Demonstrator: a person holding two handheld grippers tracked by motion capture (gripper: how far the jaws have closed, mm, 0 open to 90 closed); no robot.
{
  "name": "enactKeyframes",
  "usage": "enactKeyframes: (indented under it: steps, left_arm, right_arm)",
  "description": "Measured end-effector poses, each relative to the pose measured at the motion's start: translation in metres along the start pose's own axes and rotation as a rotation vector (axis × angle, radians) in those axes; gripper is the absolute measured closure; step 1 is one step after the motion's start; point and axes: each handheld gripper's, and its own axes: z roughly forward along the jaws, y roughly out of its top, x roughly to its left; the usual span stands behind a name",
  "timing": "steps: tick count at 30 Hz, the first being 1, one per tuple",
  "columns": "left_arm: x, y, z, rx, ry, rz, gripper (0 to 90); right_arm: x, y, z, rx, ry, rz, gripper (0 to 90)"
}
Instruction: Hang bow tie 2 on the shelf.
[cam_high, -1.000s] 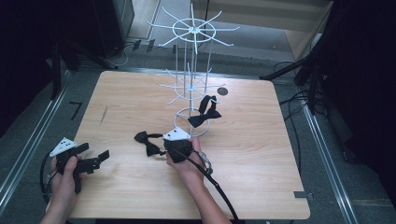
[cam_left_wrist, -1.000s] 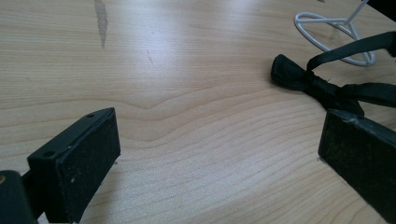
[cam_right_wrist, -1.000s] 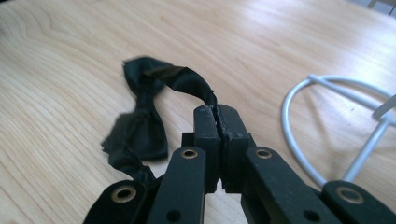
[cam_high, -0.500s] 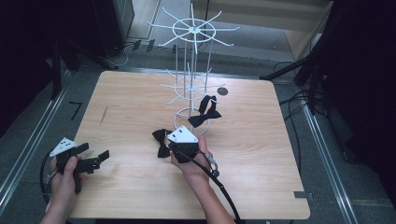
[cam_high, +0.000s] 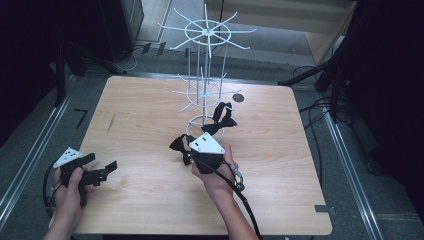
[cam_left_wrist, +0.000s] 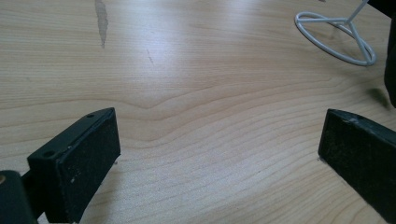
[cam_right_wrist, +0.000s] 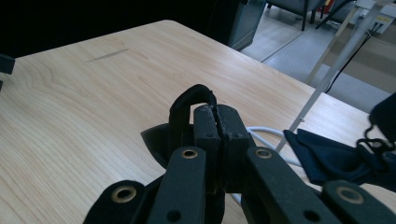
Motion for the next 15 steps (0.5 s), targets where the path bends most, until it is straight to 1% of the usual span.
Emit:
enactKeyframes:
  steps: [7,9,11,15]
  left_arm:
    - [0.000,0.000,0.000,-0.002,0.000,-0.001,0.0]
    - [0.000,0.000,0.000,0.000,0.000,0.002,0.0]
    - [0.000,0.000,0.000,-0.001,0.000,0.001,0.0]
    - [0.000,0.000,0.000,-0.001,0.000,0.000,0.0]
  right_arm:
    - [-0.007,0.005,-0.010,-0.021,-0.017,-0.003,89.3]
    - [-0.007,0.006,-0.011,-0.019,-0.017,-0.004,89.3]
    - [-0.009,0.008,-0.014,-0.027,-0.026,-0.001,89.3]
    - [-0.012,0.010,-0.018,-0.031,-0.029,0.004,89.3]
